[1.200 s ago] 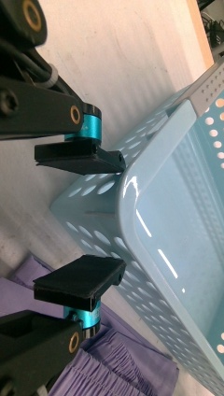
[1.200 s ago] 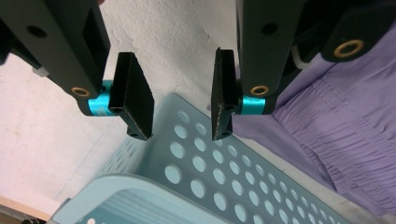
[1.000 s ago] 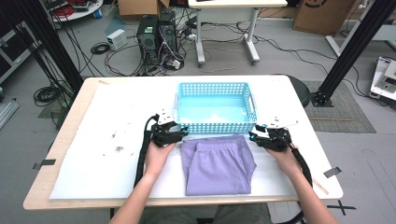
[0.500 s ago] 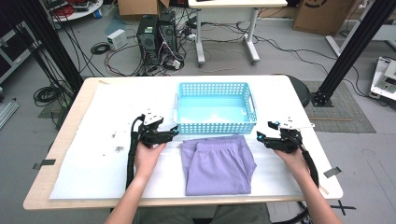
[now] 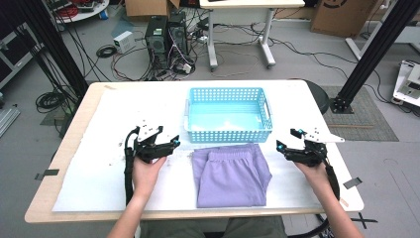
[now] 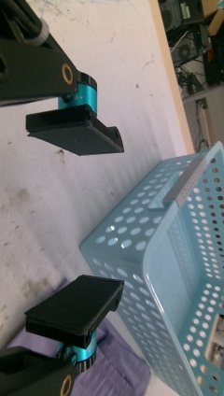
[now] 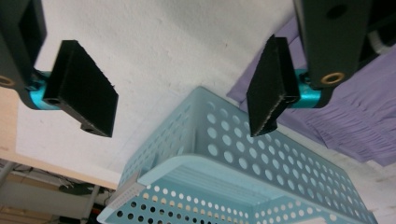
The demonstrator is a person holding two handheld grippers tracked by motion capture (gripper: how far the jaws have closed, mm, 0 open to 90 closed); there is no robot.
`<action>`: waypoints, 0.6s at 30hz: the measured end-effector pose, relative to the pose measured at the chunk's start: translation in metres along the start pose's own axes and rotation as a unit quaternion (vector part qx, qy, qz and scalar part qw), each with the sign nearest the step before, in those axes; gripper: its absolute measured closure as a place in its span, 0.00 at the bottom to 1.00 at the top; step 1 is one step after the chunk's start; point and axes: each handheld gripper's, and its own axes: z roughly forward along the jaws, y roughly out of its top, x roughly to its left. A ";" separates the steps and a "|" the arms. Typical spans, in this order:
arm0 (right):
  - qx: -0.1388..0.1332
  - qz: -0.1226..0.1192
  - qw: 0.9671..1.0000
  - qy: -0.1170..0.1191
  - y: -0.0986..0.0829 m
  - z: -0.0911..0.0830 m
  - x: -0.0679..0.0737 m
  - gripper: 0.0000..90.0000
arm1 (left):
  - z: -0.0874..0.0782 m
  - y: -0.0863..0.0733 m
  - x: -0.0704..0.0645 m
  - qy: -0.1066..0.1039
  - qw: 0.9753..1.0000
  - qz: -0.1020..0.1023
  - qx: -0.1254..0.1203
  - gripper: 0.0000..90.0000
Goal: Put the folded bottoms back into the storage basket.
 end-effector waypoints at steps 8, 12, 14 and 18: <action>0.011 -0.002 1.000 0.004 -0.005 -0.012 0.019 0.27 | -0.016 -0.008 -0.015 -0.038 0.999 -0.022 -0.004 0.32; 0.014 -0.002 1.000 0.010 -0.008 -0.015 0.029 0.27 | -0.017 -0.015 -0.022 -0.048 0.998 -0.027 0.013 0.33; 0.019 -0.004 1.000 0.013 -0.009 -0.018 0.038 0.27 | -0.019 -0.018 -0.026 -0.057 0.998 -0.029 0.018 0.33; 0.019 -0.002 1.000 0.020 -0.011 -0.021 0.050 0.27 | -0.021 -0.020 -0.037 -0.066 0.997 -0.022 0.022 0.33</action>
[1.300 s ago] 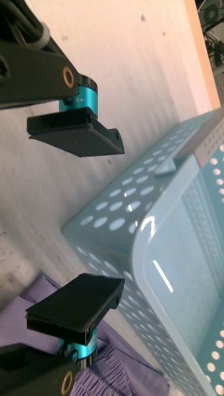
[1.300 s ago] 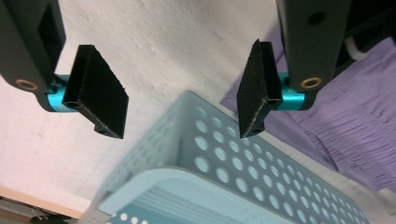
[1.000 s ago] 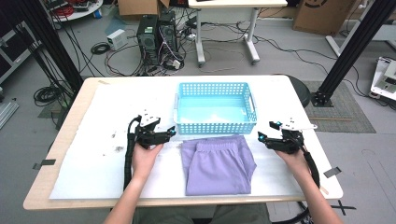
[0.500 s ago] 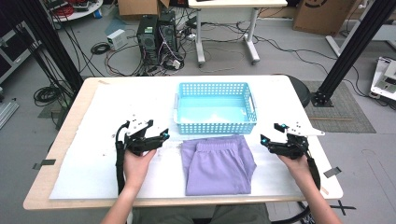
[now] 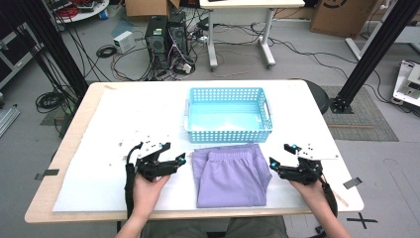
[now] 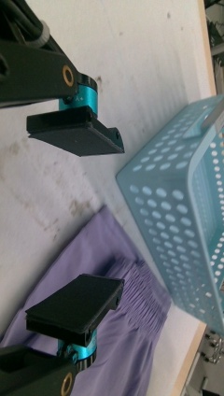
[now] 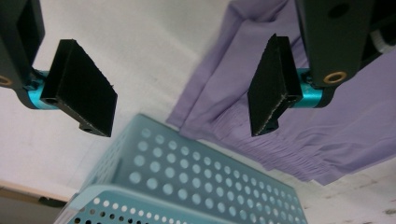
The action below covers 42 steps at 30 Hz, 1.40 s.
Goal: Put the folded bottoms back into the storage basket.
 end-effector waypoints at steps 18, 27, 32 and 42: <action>0.056 0.019 0.998 0.021 -0.006 0.015 0.049 0.24 | 0.025 -0.010 -0.059 -0.040 0.997 0.025 0.066 0.35; 0.111 0.019 0.994 -0.007 -0.008 0.025 0.056 0.26 | 0.034 -0.015 -0.066 0.008 0.992 0.043 0.115 0.34; 0.154 0.047 0.987 -0.012 -0.011 0.031 0.049 0.27 | 0.036 -0.017 -0.062 0.028 0.988 0.042 0.143 0.33; 0.170 0.063 0.983 -0.008 -0.011 0.033 0.047 0.31 | 0.040 -0.019 -0.057 0.027 0.986 0.013 0.161 0.30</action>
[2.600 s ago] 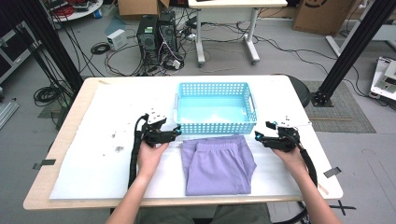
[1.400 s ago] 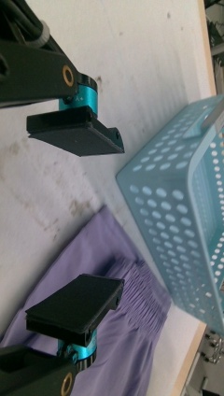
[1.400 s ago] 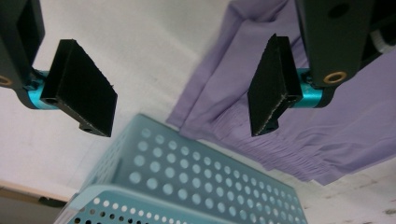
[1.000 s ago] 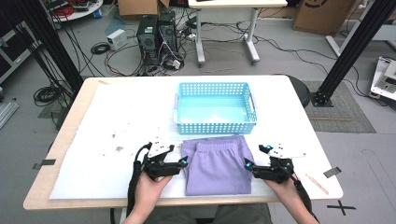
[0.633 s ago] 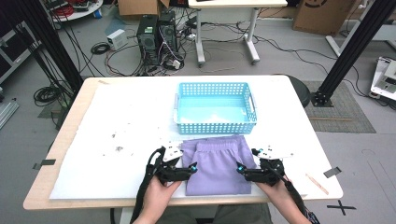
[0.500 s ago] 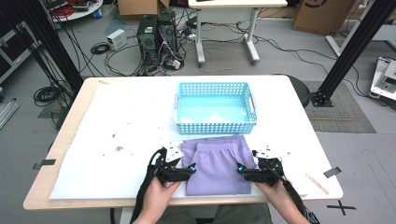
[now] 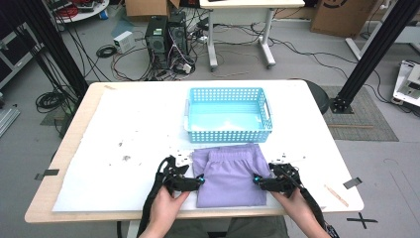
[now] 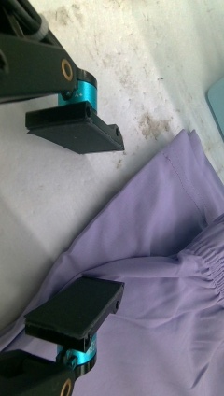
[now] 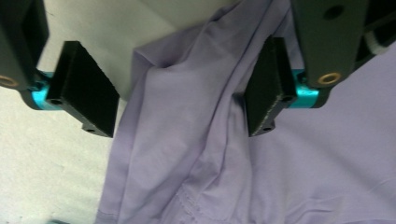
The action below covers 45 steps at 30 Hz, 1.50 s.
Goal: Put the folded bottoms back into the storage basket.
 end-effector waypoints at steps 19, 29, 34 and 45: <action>-0.004 0.000 1.000 0.013 -0.001 -0.001 0.001 0.36 | -0.003 -0.004 -0.008 0.000 0.999 -0.036 -0.004 0.22; -0.004 0.003 1.000 0.020 0.000 -0.001 0.001 0.36 | 0.000 -0.001 -0.007 -0.074 0.993 -0.089 -0.023 0.22; -0.004 0.000 1.000 0.022 -0.001 -0.001 0.000 0.37 | -0.005 -0.007 0.007 -0.110 0.984 -0.131 -0.038 0.31; -0.004 -0.006 1.000 0.019 -0.001 -0.001 0.001 0.37 | -0.014 -0.008 0.011 -0.139 0.975 -0.153 -0.076 0.30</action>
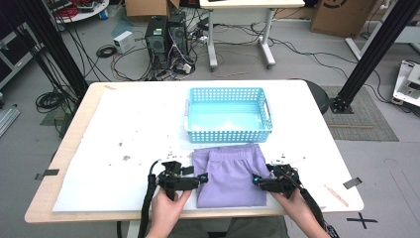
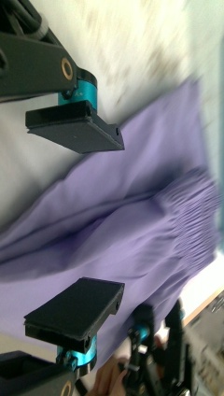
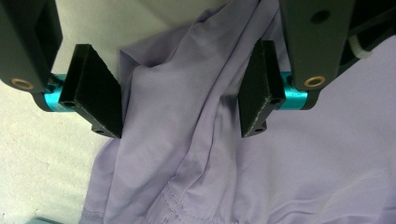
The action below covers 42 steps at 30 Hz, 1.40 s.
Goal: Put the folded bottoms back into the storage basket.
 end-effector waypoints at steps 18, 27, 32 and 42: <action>0.001 -0.005 1.000 -0.006 0.000 0.000 0.002 0.36 | 0.019 -0.007 -0.029 0.132 0.976 0.154 0.079 0.34; 0.002 -0.008 1.000 -0.011 0.000 0.001 0.004 0.38 | 0.026 -0.010 -0.033 0.146 0.976 0.145 0.066 0.31; -0.001 -0.011 1.000 -0.011 0.001 0.001 0.005 0.51 | 0.027 -0.010 -0.035 0.150 0.976 0.147 0.057 0.42; -0.002 -0.013 0.999 0.031 0.006 0.006 0.008 0.89 | 0.037 -0.005 -0.036 0.098 0.982 0.153 0.054 0.84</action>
